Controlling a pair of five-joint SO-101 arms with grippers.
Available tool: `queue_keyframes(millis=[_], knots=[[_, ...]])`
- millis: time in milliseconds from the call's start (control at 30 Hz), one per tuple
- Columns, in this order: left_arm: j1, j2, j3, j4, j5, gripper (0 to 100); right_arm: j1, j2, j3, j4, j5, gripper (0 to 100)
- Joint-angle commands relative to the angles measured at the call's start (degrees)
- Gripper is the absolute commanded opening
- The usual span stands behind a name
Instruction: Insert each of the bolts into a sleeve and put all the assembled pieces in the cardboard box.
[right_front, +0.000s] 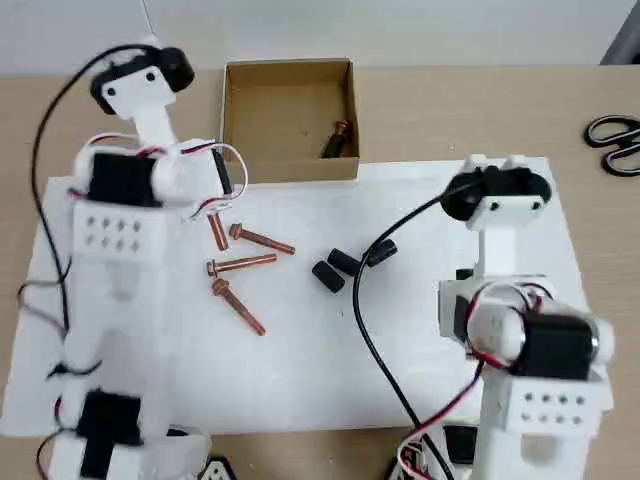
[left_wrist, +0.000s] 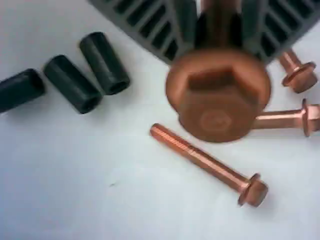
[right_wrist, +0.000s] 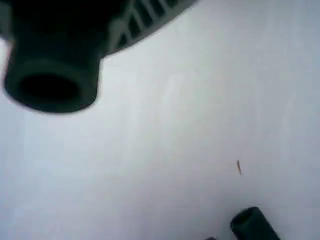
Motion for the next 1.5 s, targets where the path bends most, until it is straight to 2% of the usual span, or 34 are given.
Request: queue_keyframes(millis=[0, 167, 333, 467, 700, 1000, 1100, 1333, 1467], knots=[[0.5, -7.6, -1.7, 0.7, -0.4, 0, -0.6, -3.0, -0.7, 0.5, -0.6, 0.2], [2.8, -16.3, -1.5, 0.8, -1.8, 0, -1.3, -6.8, -0.4, 0.5, -0.4, 0.2], [7.2, -27.2, 4.0, 0.4, -6.9, 0, -8.2, -10.9, -0.3, 0.4, -0.7, 0.2], [7.1, -36.1, 12.0, -3.3, -7.7, 0, -13.8, -13.1, 3.8, -3.9, -0.7, 0.2], [7.1, -53.4, 30.8, -14.4, -7.7, 0, -18.6, -25.6, 18.5, -18.0, -0.8, 0.2], [7.6, -74.5, 58.1, -31.9, -7.7, 0, -29.1, -46.9, 39.4, -29.3, -0.7, 0.2], [7.6, -78.8, 62.5, -35.6, -7.6, 0, -32.0, -52.0, 44.3, -30.1, -0.7, 0.3], [7.9, -81.8, 66.4, -40.8, -4.7, 0, -36.1, -51.2, 46.9, -36.1, -4.0, 0.4], [13.5, -81.8, 66.4, -43.7, -1.0, 0, -38.5, -51.3, 49.8, -38.5, -4.4, 0.4]])
